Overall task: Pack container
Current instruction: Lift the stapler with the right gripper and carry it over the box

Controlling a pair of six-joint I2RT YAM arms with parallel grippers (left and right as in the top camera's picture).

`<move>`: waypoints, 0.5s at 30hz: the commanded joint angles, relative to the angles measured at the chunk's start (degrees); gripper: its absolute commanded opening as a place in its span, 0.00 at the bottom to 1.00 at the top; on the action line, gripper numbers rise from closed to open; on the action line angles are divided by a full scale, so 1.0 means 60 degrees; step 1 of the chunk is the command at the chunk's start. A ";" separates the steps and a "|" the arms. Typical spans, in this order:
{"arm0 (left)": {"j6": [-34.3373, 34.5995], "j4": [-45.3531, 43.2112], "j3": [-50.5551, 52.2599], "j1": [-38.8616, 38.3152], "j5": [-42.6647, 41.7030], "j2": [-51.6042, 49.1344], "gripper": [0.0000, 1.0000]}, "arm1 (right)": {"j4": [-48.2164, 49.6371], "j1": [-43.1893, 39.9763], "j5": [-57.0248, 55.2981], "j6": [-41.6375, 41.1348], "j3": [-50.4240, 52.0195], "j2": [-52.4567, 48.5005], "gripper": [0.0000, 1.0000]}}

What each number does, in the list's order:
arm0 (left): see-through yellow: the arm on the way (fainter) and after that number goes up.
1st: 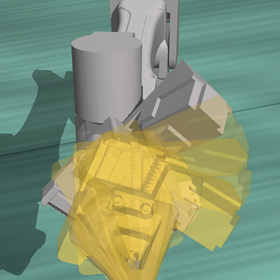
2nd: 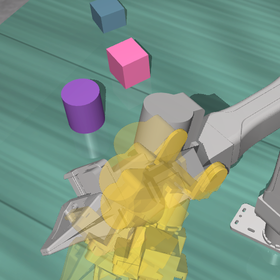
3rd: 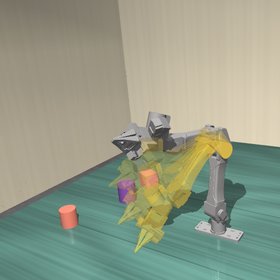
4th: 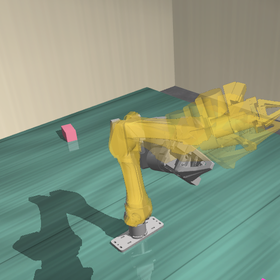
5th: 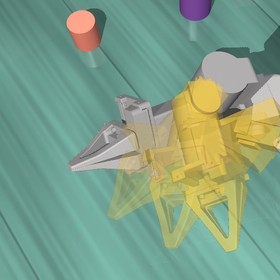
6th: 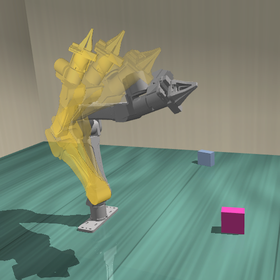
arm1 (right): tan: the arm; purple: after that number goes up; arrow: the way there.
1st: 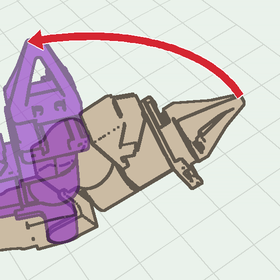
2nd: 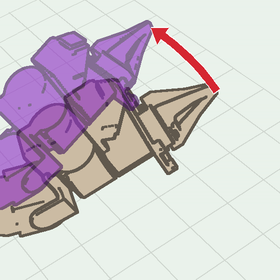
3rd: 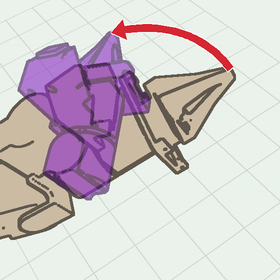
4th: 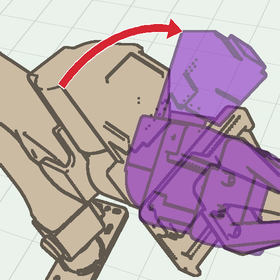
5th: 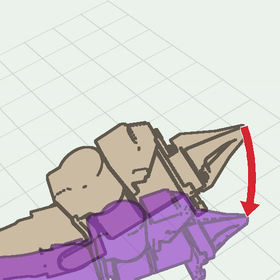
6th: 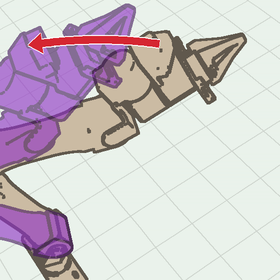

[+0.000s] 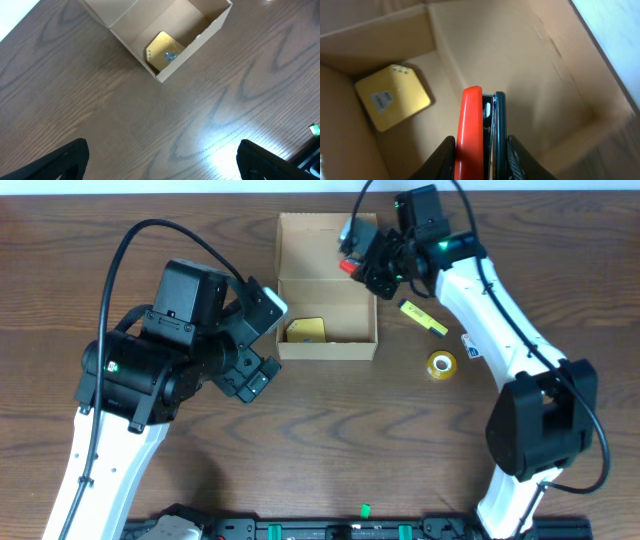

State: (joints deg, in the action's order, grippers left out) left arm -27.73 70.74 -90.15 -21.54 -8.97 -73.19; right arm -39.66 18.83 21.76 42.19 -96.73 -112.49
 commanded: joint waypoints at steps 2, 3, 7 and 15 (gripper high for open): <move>-0.0095 0.0033 -0.0288 0.0025 0.0033 0.0022 0.95 | 0.0011 0.0390 0.0805 0.1413 -0.0109 0.0200 0.01; -0.0095 0.0033 -0.0288 0.0025 0.0033 0.0022 0.95 | 0.0022 0.0452 0.0805 0.1461 -0.0109 0.0175 0.01; -0.0095 0.0033 -0.0288 0.0025 0.0033 0.0022 0.95 | 0.0084 0.0616 0.0809 0.1534 -0.0109 -0.0138 0.01; -0.0095 0.0033 -0.0288 0.0025 0.0033 0.0022 0.95 | 0.0525 0.0900 0.0820 0.1923 -0.0109 -0.0546 0.01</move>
State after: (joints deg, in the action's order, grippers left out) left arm -27.70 70.74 -90.15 -21.54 -8.97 -73.19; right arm -36.97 22.85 25.08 51.72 -96.73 -114.76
